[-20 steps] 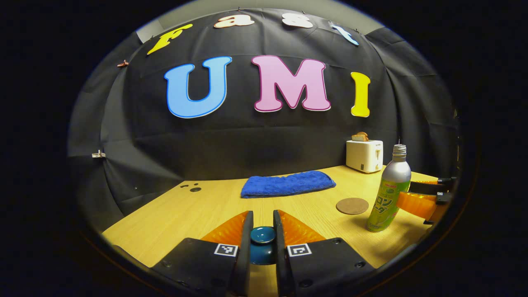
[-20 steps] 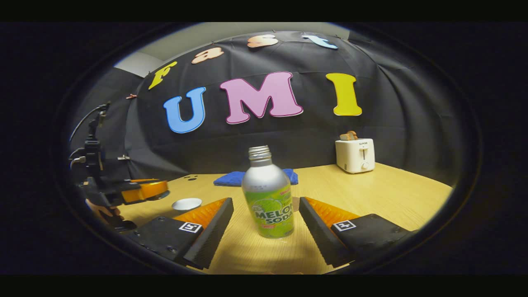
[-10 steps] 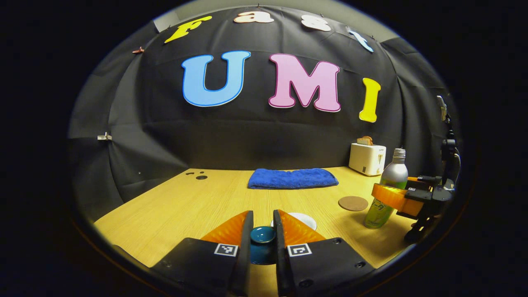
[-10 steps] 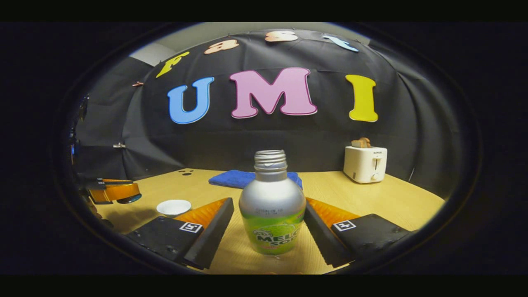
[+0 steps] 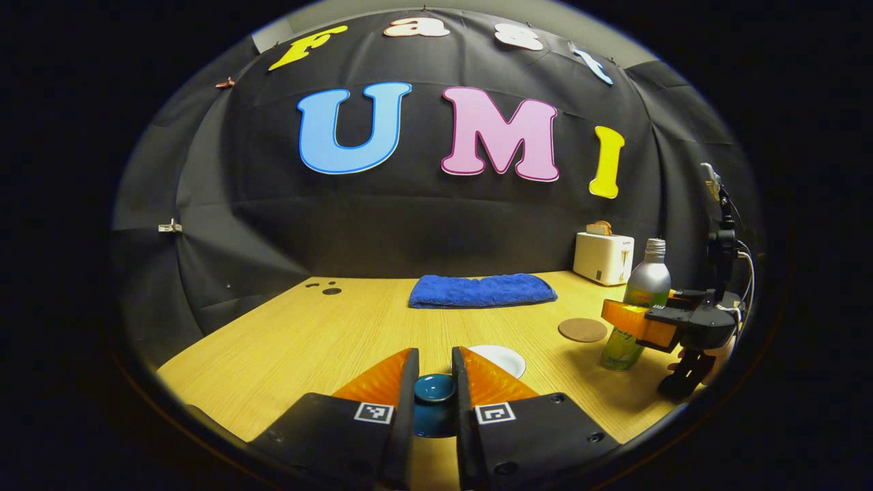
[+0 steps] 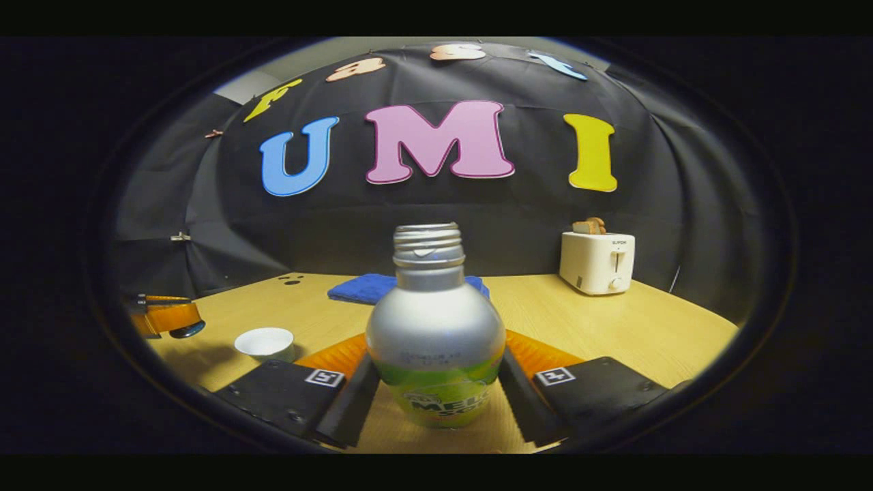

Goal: Open the teacup lid with one hand, grasp the water bottle and pour water into the teacup with the other hand; after pouring, place the water bottle on the coaster and then close the teacup lid.

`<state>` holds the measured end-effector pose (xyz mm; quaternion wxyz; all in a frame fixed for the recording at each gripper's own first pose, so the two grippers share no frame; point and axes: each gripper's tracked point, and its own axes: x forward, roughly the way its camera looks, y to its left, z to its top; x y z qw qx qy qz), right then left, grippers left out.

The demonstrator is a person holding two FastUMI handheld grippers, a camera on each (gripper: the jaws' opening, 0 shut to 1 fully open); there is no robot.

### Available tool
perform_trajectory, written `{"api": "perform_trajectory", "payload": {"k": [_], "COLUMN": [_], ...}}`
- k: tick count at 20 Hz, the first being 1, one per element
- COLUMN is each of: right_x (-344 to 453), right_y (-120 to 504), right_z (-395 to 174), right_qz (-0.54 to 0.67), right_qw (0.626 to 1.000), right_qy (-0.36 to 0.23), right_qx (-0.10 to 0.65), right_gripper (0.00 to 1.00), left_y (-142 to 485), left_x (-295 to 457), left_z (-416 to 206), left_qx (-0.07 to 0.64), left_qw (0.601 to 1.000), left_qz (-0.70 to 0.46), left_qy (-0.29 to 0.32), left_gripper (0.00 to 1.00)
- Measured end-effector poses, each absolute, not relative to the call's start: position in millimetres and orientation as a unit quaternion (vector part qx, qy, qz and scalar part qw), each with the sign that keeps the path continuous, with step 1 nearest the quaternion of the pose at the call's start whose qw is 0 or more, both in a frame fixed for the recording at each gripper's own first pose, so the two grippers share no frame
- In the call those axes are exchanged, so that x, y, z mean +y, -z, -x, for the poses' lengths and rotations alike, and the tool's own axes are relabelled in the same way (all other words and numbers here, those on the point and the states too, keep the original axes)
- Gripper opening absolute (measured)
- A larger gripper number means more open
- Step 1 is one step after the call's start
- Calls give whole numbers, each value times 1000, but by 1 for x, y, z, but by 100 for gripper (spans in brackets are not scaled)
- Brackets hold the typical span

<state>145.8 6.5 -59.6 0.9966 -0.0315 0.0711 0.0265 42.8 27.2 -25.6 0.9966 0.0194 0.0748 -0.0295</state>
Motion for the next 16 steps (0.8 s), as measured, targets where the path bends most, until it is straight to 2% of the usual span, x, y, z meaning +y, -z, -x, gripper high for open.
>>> {"api": "perform_trajectory", "payload": {"k": [2, 10, 11, 12, 14, 16], "right_x": [8, 7, 8, 10, 15, 25], "right_y": [61, 56, 56, 55, 55, 54], "right_z": [-147, -154, -157, -161, -167, -172], "right_qz": [46, 172, 186, 201, 236, 280], "right_qw": [996, 980, 977, 974, 965, 953], "right_qy": [-28, -44, -48, -49, -57, -70], "right_qx": [73, 88, 90, 92, 97, 96], "right_gripper": [84, 79, 80, 80, 80, 80], "left_y": [27, 29, 27, 27, 24, 23], "left_x": [24, 26, 26, 27, 28, 32], "left_z": [-42, -43, -42, -42, -39, -36], "left_qx": [74, 73, 70, 68, 66, 66], "left_qw": [997, 996, 997, 997, 997, 997], "left_qz": [-16, -4, -6, -8, -12, -18], "left_qy": [35, 42, 42, 41, 43, 43], "left_gripper": [29, 30, 33, 30, 33, 30]}}
